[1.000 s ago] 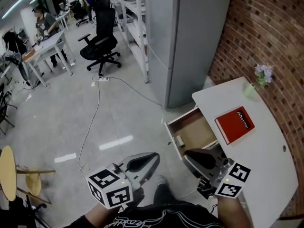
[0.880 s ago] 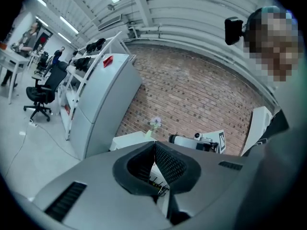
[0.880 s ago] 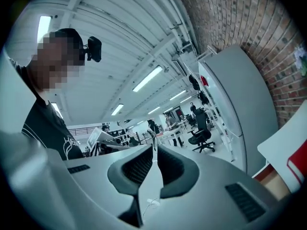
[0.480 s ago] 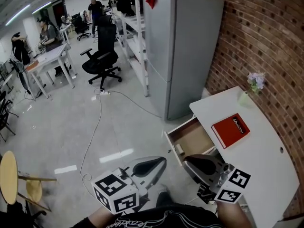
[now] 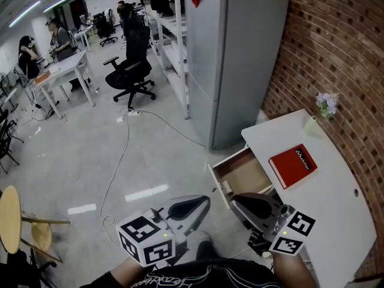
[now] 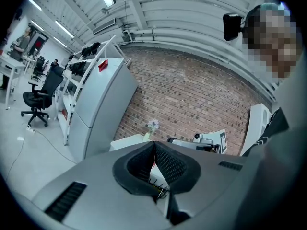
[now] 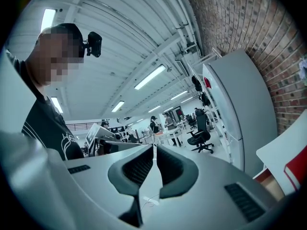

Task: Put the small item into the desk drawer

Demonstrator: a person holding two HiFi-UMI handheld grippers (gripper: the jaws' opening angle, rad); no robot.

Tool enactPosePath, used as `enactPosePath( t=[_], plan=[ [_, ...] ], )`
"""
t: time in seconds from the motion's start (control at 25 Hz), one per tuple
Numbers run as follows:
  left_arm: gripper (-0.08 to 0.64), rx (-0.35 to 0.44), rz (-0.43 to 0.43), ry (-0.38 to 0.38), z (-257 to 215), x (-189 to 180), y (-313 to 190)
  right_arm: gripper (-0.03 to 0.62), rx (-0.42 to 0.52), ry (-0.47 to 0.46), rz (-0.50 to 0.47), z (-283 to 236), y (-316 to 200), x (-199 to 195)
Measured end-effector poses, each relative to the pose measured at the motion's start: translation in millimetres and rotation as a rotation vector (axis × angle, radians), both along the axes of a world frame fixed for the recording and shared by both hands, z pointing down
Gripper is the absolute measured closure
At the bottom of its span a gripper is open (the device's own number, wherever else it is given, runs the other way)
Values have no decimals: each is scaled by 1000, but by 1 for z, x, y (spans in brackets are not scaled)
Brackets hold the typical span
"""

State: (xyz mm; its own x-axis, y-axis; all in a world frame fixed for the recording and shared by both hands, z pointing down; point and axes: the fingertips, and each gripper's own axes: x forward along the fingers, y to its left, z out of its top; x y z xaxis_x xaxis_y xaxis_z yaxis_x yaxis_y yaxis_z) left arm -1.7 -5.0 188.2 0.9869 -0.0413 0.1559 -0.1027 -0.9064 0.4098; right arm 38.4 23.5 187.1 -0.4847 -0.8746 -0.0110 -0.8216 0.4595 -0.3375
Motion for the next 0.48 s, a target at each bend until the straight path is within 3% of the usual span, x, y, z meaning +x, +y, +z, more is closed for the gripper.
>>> enactPosePath(
  t=[0.48],
  plan=[
    [538, -22, 5, 0, 12, 8, -10, 538, -26, -11, 1, 12, -9, 5]
  ],
)
